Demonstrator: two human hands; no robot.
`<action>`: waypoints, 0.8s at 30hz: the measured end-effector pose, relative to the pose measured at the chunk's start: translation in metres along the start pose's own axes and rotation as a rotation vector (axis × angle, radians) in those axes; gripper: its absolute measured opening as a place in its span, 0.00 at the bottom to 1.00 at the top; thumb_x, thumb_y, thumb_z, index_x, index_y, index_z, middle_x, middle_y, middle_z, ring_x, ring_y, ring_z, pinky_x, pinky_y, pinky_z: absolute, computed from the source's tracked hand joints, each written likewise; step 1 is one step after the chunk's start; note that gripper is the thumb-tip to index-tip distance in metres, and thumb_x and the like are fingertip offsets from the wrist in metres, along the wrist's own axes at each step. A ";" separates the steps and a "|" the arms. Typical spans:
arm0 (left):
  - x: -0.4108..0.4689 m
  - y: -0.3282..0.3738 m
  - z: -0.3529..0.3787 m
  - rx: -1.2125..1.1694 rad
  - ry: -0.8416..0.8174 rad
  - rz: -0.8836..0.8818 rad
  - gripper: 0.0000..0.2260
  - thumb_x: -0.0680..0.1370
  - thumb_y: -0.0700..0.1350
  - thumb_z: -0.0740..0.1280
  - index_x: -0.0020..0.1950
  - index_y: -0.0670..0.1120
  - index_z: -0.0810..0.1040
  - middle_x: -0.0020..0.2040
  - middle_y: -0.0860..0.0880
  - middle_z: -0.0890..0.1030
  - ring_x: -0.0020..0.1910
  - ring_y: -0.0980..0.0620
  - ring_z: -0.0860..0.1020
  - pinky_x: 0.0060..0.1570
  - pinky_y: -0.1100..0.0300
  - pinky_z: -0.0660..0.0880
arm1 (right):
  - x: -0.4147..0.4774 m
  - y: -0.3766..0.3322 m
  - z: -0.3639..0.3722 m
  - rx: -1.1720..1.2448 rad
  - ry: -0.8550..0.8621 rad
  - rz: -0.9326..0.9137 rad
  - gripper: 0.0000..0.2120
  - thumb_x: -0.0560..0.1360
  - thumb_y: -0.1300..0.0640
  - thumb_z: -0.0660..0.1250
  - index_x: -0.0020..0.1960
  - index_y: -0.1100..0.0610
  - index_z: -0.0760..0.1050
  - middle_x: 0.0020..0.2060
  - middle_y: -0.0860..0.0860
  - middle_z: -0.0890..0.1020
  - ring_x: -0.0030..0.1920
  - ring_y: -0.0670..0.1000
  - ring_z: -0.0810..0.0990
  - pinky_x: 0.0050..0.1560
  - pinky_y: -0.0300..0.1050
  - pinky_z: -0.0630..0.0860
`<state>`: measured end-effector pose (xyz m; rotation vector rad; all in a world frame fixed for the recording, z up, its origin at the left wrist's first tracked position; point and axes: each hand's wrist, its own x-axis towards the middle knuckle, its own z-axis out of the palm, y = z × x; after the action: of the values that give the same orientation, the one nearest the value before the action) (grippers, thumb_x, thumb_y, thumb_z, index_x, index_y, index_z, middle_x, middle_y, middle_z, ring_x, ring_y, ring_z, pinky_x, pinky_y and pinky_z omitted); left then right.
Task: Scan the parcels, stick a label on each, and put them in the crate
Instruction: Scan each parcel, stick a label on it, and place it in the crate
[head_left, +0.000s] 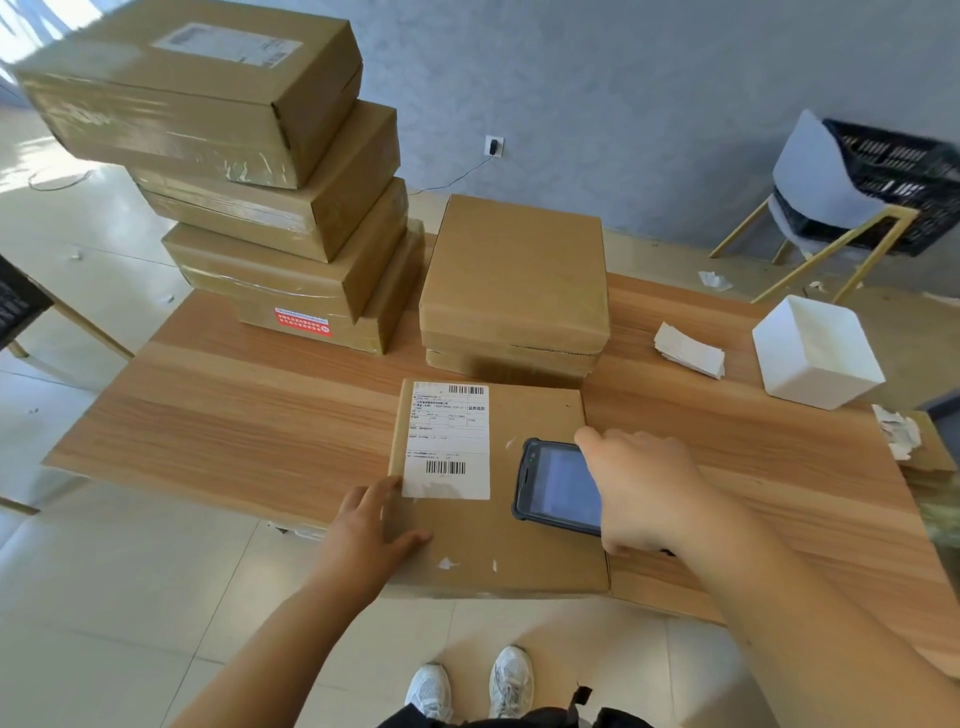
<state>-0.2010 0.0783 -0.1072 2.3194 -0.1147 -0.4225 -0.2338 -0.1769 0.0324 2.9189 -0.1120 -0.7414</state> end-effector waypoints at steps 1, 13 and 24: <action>0.000 0.000 0.000 -0.005 0.000 0.005 0.32 0.68 0.51 0.75 0.69 0.51 0.68 0.60 0.50 0.71 0.52 0.50 0.74 0.52 0.57 0.73 | -0.001 -0.001 0.001 0.006 0.003 0.008 0.27 0.59 0.58 0.74 0.45 0.50 0.58 0.36 0.47 0.67 0.34 0.48 0.65 0.30 0.44 0.57; 0.003 -0.006 0.000 0.107 0.040 0.088 0.31 0.68 0.53 0.75 0.68 0.48 0.70 0.64 0.47 0.70 0.59 0.45 0.70 0.59 0.53 0.69 | -0.014 0.004 0.021 0.142 0.019 0.136 0.30 0.59 0.53 0.74 0.57 0.50 0.64 0.44 0.46 0.71 0.43 0.52 0.71 0.36 0.45 0.68; 0.021 0.041 0.027 0.337 -0.054 0.369 0.18 0.71 0.49 0.71 0.60 0.50 0.78 0.62 0.51 0.73 0.63 0.46 0.68 0.61 0.52 0.66 | -0.014 0.069 0.117 0.736 0.102 0.694 0.33 0.59 0.50 0.78 0.58 0.58 0.66 0.55 0.54 0.66 0.47 0.55 0.73 0.43 0.48 0.75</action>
<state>-0.1884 0.0264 -0.1016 2.5396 -0.6749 -0.2932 -0.3050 -0.2560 -0.0534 3.1376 -1.5821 -0.4821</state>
